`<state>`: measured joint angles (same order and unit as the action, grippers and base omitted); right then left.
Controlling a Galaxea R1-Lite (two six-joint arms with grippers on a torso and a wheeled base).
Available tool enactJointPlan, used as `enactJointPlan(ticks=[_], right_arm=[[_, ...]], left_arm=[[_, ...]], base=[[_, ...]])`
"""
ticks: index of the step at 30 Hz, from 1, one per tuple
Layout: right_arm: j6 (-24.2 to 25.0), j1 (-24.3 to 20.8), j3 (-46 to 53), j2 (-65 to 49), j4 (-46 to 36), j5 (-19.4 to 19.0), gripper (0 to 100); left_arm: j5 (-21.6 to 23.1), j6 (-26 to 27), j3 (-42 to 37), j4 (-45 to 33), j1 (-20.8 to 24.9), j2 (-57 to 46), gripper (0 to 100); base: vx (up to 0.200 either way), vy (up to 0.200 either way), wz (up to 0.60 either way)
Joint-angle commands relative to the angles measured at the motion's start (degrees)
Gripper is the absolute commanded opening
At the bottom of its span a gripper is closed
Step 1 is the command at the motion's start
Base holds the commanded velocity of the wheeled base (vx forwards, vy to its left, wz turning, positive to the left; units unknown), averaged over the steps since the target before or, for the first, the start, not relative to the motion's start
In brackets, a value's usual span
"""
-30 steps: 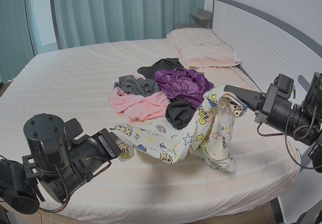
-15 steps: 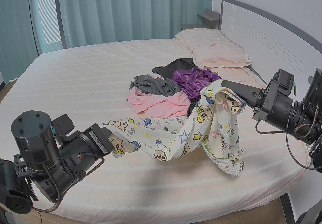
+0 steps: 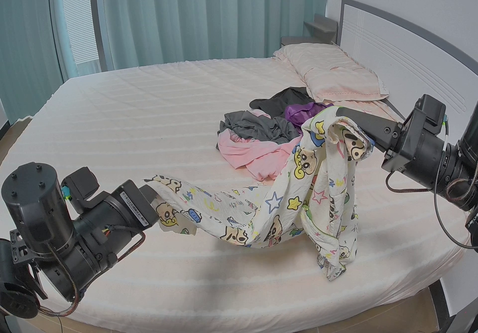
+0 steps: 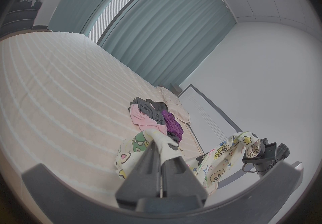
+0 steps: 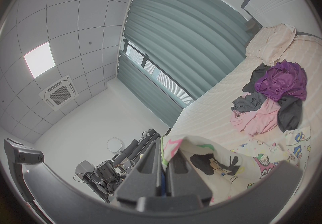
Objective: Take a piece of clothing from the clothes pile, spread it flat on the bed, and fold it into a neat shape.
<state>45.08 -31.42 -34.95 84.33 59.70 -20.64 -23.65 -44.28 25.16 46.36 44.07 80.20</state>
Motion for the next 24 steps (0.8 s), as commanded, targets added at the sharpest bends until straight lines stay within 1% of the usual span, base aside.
enactJointPlan(ticks=[1, 8, 13, 14, 17, 21, 24], right_arm=[[0.01, 0.21, -0.56, -0.31, 0.07, -0.02, 0], [0.01, 1.18, -0.91, -0.31, -0.37, -0.02, 0], [0.01, 1.97, -0.03, -0.31, -0.37, -0.02, 0], [0.01, 3.03, 0.23, -0.49, -0.55, -0.10, 0], [0.01, 4.34, 1.02, -1.01, -0.55, -0.10, 0], [0.09, 4.70, 2.78, -2.24, -0.63, -0.46, 0], [0.09, 4.61, 4.63, -3.65, -0.72, -0.72, 0]], left_arm=[[0.01, -0.02, -0.11, 0.05, 0.05, -1.10, 0], [0.01, -0.02, -0.55, 0.05, 0.05, -1.28, 0], [0.10, -0.11, -0.90, 0.05, 0.05, -0.84, 0], [0.10, -0.20, -1.26, 0.05, 0.05, -0.57, 0], [0.27, -0.20, -1.69, 0.05, 0.40, -0.57, 0], [0.36, -0.37, -2.31, 0.05, 1.02, -0.66, 0], [0.45, -0.37, -3.10, 0.05, 2.51, -1.01, 0]], base=[[0.000, 0.200, 0.00], [0.000, 0.200, 0.00], [0.000, 0.000, 0.00], [0.000, 0.000, 0.00], [0.000, 0.000, 0.00], [-0.200, 0.000, 0.00], [-0.200, 0.000, 0.00]])
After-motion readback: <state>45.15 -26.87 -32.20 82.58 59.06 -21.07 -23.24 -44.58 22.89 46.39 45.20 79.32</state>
